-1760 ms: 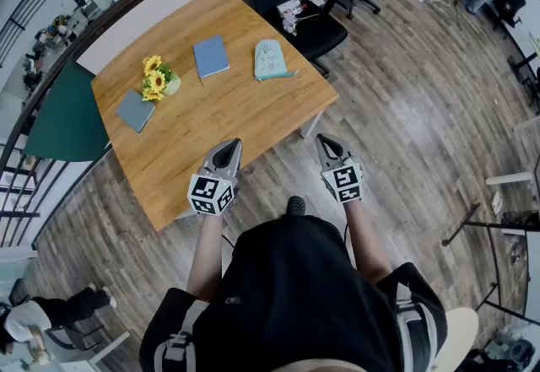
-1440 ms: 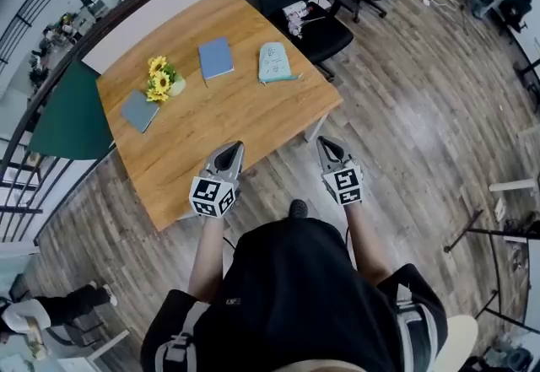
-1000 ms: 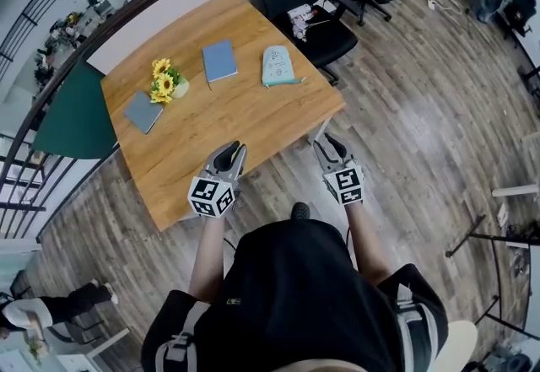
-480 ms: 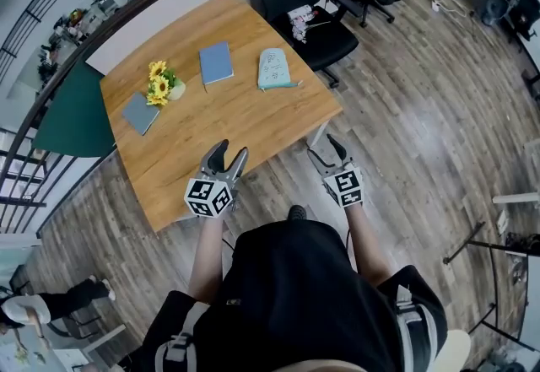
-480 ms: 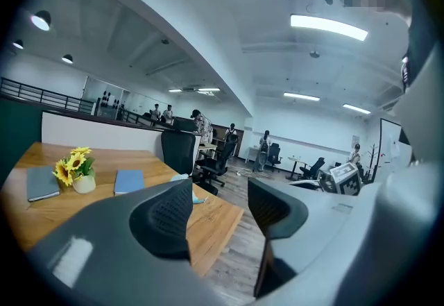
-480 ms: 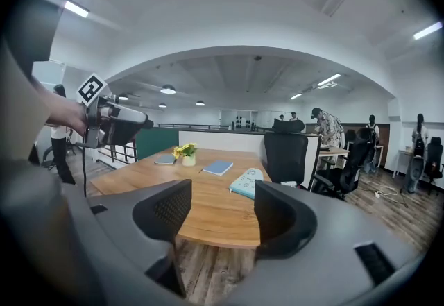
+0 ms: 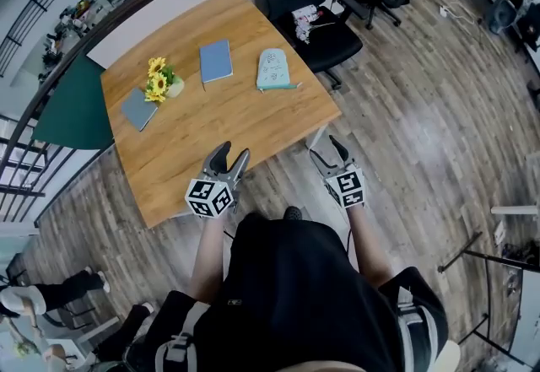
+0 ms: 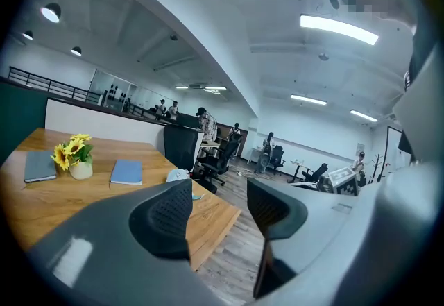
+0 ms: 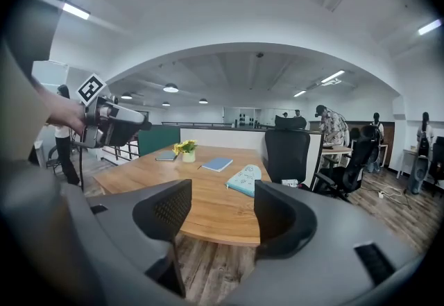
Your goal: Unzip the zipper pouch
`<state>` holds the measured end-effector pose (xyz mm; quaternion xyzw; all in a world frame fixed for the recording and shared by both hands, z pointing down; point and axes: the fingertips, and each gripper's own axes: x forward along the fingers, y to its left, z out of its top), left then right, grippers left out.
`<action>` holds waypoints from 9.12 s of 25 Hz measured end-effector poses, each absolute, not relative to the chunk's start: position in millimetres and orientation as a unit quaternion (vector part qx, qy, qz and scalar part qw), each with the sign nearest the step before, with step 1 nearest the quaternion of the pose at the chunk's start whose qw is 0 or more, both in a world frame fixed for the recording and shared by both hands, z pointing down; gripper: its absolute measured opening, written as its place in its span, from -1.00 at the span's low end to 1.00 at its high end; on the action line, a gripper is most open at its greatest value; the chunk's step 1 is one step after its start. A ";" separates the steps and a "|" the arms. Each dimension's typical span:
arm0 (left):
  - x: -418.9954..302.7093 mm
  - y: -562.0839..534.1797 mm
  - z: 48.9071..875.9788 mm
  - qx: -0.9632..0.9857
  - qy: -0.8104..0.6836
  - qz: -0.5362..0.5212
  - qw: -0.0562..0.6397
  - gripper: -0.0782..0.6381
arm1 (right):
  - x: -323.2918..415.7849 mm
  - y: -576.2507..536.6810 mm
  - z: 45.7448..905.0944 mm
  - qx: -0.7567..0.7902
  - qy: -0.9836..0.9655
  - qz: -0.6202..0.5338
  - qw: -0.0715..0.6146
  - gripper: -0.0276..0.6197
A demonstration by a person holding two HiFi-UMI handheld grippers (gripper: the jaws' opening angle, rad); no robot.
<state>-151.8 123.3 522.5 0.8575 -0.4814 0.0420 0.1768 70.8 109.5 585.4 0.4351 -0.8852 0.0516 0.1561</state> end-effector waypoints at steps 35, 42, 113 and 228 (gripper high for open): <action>-175.2 -29.7 567.1 0.851 -0.462 0.035 0.247 -0.17 | 88.0 4.8 601.3 0.490 -0.842 0.078 0.209 -0.07; -195.4 -77.4 595.7 0.851 -0.444 0.041 0.277 -0.17 | 88.5 -25.7 611.1 0.518 -0.818 0.105 0.228 -0.08; -117.4 -220.0 807.6 0.798 -0.370 0.249 0.406 -0.51 | 48.3 -125.4 692.8 0.412 -0.856 0.162 0.268 -0.35; -157.6 -105.1 578.1 0.701 -0.314 -0.271 0.581 -0.74 | -122.9 -59.2 583.2 0.316 -0.926 -0.008 0.209 -0.88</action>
